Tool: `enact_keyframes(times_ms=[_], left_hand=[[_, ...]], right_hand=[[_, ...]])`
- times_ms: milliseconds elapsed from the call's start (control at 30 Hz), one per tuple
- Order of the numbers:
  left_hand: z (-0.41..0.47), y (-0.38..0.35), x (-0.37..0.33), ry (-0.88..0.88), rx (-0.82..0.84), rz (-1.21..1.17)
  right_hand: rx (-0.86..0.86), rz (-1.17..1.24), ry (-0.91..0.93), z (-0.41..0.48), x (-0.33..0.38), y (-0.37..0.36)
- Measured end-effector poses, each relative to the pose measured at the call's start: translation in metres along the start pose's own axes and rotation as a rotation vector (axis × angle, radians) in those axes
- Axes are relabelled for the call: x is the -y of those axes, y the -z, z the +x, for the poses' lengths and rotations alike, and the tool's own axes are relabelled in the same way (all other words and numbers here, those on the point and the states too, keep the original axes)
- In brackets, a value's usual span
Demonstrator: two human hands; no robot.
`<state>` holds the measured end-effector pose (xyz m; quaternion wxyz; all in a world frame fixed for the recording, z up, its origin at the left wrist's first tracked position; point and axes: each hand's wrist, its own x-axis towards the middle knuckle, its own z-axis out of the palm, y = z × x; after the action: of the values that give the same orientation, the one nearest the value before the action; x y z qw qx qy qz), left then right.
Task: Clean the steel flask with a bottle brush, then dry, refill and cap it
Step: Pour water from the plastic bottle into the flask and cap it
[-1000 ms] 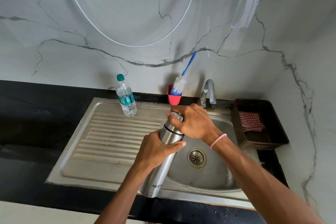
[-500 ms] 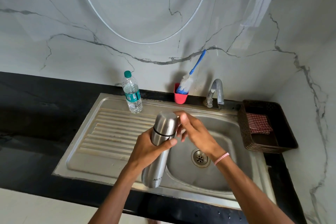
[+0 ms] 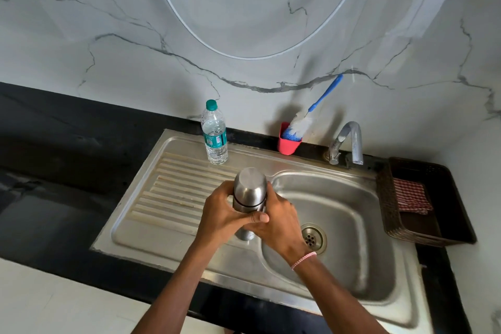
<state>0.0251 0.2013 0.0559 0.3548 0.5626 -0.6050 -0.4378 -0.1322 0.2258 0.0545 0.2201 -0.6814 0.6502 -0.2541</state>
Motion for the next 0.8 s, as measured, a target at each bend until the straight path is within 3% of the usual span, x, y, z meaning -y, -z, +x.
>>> enact_keyframes(times_ms=[133, 267, 433, 533, 800], left_hand=[[0.026, 0.004, 0.019, -0.030, 0.036, -0.041], [0.041, 0.004, 0.064, 0.023, -0.041, -0.175], [0.068, 0.009, 0.146, 0.016, -0.104, 0.521], [0.081, 0.006, 0.179, 0.001, -0.046, 0.750], [0.111, -0.005, 0.206, 0.036, 0.060, 0.839]], right_hand=[[-0.049, -0.104, 0.022, 0.028, -0.005, -0.011], [-0.112, -0.107, -0.003, 0.058, -0.009, -0.022], [-0.138, -0.026, -0.184, 0.103, -0.019, -0.034], [-0.163, 0.056, -0.264, 0.130, -0.024, -0.043], [-0.263, 0.143, -0.303, 0.191, -0.024, -0.065]])
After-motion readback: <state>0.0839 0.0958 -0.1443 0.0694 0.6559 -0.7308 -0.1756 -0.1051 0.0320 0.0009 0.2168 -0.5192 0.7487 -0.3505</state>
